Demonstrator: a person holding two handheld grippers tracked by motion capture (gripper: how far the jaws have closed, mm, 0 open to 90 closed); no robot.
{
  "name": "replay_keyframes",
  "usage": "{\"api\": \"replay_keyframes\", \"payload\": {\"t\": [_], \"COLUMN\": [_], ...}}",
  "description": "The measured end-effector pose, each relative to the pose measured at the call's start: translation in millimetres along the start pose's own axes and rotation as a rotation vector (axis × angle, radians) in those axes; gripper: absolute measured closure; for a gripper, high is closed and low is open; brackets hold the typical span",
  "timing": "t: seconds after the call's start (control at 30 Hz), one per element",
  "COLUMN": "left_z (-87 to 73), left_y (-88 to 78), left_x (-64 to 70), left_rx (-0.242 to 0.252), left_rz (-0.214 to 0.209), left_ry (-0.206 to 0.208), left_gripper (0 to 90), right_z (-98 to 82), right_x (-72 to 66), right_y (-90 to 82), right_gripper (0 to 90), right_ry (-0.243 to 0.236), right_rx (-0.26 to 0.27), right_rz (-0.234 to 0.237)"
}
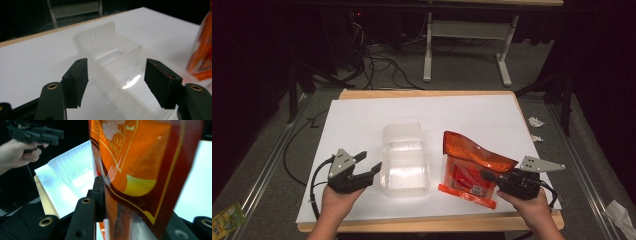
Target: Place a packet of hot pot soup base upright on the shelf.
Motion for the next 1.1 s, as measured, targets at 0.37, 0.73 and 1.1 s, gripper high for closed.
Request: {"api": "replay_keyframes", "payload": {"t": [0.37, 0.73, 1.1], "left_z": [-41.9, -47.0, -45.6], "left_y": [-20.0, -16.2, -20.2], "left_x": [-20.2, -22.8, -25.1], "left_rx": [-0.004, 0.004, 0.021], "left_rz": [0.007, -0.010, -0.012], "left_ry": [-0.033, -0.074, -0.069], "left_gripper": [33.1, 29.5, 29.6], "right_z": [17.0, 41.9, 57.8], "right_x": [-12.6, -27.9, -38.5], "right_y": [-5.8, -1.4, 24.0], "right_gripper": [72.4, 72.4, 72.4], "right_ry": [-0.008, -0.074, -0.059], "right_rx": [0.068, 0.158, 0.190], "right_rz": [-0.049, -0.224, -0.244]}}
Point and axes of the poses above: each handheld gripper's, and its own axes: y roughly forward along the jaws, z roughly out of its top, x roughly to its right, the point moved 4 cm from there along y, roughly forward along the jaws, and after that the axes turned 5 degrees about x, right-handed, at the moved point
